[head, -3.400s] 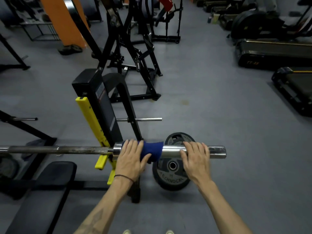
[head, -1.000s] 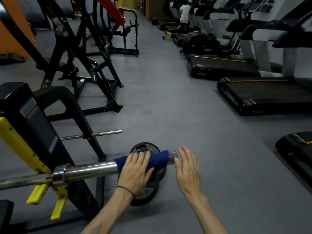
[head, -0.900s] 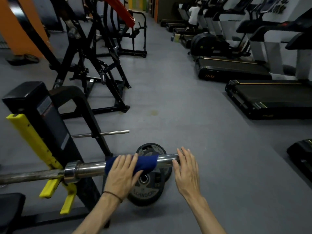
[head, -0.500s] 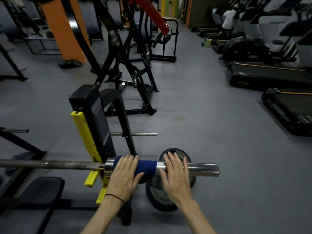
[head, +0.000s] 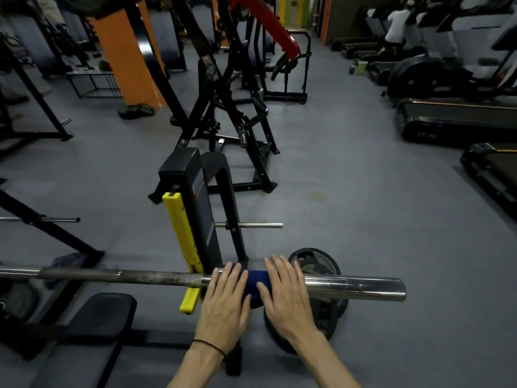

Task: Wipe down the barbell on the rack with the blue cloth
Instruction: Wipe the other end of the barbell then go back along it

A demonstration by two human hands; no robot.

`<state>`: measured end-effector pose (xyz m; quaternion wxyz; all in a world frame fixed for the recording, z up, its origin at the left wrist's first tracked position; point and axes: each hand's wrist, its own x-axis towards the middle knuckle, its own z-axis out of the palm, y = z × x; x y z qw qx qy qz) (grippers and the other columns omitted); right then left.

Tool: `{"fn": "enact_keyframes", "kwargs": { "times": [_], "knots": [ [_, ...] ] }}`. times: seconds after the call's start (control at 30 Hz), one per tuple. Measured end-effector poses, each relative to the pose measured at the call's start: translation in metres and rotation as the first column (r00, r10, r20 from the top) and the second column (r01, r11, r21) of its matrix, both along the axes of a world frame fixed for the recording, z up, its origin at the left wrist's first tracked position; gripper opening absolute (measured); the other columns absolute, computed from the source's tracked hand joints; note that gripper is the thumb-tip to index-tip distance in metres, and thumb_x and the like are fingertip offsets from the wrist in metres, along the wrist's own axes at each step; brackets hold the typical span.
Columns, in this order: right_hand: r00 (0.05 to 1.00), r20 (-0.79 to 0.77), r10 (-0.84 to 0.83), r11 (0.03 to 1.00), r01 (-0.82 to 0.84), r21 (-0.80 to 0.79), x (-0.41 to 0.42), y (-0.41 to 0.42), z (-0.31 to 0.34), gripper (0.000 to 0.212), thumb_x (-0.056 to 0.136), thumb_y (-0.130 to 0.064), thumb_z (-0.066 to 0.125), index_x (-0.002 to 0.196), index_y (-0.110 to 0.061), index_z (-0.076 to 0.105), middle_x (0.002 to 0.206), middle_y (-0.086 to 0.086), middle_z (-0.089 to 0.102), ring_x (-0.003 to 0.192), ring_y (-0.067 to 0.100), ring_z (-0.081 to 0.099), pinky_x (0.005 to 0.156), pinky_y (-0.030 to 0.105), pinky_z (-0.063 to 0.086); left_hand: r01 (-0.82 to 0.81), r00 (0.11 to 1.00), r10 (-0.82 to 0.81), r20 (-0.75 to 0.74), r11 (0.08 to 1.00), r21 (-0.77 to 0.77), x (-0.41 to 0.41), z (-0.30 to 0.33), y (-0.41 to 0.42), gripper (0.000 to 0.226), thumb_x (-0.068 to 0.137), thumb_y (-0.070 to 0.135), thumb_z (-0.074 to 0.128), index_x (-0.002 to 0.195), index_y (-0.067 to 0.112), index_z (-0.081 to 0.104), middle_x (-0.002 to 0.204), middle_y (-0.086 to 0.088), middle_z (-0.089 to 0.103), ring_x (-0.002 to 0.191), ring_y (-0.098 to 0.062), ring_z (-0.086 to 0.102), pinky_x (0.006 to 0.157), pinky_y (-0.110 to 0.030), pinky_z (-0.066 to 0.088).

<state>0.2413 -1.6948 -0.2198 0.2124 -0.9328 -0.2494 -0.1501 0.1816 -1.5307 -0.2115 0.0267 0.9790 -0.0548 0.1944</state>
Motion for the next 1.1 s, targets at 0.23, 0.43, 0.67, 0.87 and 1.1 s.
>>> {"fn": "enact_keyframes", "kwargs": {
  "times": [0.23, 0.43, 0.67, 0.87, 1.1],
  "knots": [
    [0.999, 0.03, -0.02, 0.999, 0.02, -0.026, -0.001, 0.003, -0.004, 0.055, 0.108, -0.045, 0.03, 0.146, -0.013, 0.053, 0.148, 0.006, 0.055, 0.141, 0.023, 0.047, 0.121, 0.046, 0.021, -0.041, 0.985, 0.047, -0.164, 0.998, 0.036, 0.017, 0.011, -0.002, 0.063, 0.094, 0.048, 0.04, 0.14, 0.01, 0.058, 0.151, -0.014, 0.049, 0.144, -0.032, 0.039, 0.115, -0.054, 0.025],
    [0.998, 0.062, -0.015, 0.999, 0.018, -0.047, -0.001, 0.022, 0.007, 0.058, 0.108, -0.049, 0.025, 0.143, -0.013, 0.055, 0.147, 0.008, 0.056, 0.141, 0.024, 0.047, 0.12, 0.052, 0.018, -0.085, 0.992, 0.08, -0.101, 0.996, -0.042, -0.003, 0.009, 0.04, 0.065, 0.097, 0.053, 0.038, 0.148, 0.013, 0.049, 0.156, -0.009, 0.043, 0.146, -0.027, 0.036, 0.118, -0.049, 0.021],
    [0.997, 0.017, -0.075, 0.991, 0.076, -0.106, -0.018, 0.078, -0.001, 0.074, 0.104, -0.063, 0.025, 0.144, -0.009, 0.056, 0.14, 0.009, 0.062, 0.133, 0.028, 0.055, 0.116, 0.052, 0.027, -0.086, 0.992, 0.081, -0.099, 0.995, -0.047, -0.036, 0.007, 0.097, 0.062, 0.106, 0.052, 0.024, 0.148, 0.013, 0.045, 0.155, -0.009, 0.044, 0.147, -0.025, 0.035, 0.119, -0.046, 0.022],
    [0.986, 0.137, -0.095, 0.994, 0.086, 0.069, -0.02, 0.087, -0.013, 0.055, 0.11, -0.043, 0.028, 0.14, -0.011, 0.06, 0.136, 0.005, 0.065, 0.125, 0.025, 0.061, 0.113, 0.045, 0.033, -0.186, 0.982, 0.182, -0.054, 0.978, -0.092, -0.051, 0.011, 0.149, 0.065, 0.105, 0.051, 0.025, 0.148, 0.007, 0.045, 0.154, -0.013, 0.044, 0.146, -0.027, 0.034, 0.123, -0.043, 0.015],
    [0.969, 0.146, -0.2, 0.963, 0.167, 0.211, -0.025, 0.103, -0.007, 0.041, 0.105, -0.031, 0.04, 0.13, -0.014, 0.068, 0.129, 0.0, 0.07, 0.119, 0.018, 0.063, 0.114, 0.042, 0.033, -0.193, 0.979, 0.185, -0.087, 0.978, -0.085, -0.046, 0.014, 0.191, 0.069, 0.105, 0.054, 0.02, 0.146, 0.005, 0.047, 0.153, -0.015, 0.046, 0.145, -0.03, 0.037, 0.125, -0.04, 0.008]
  ]
}}
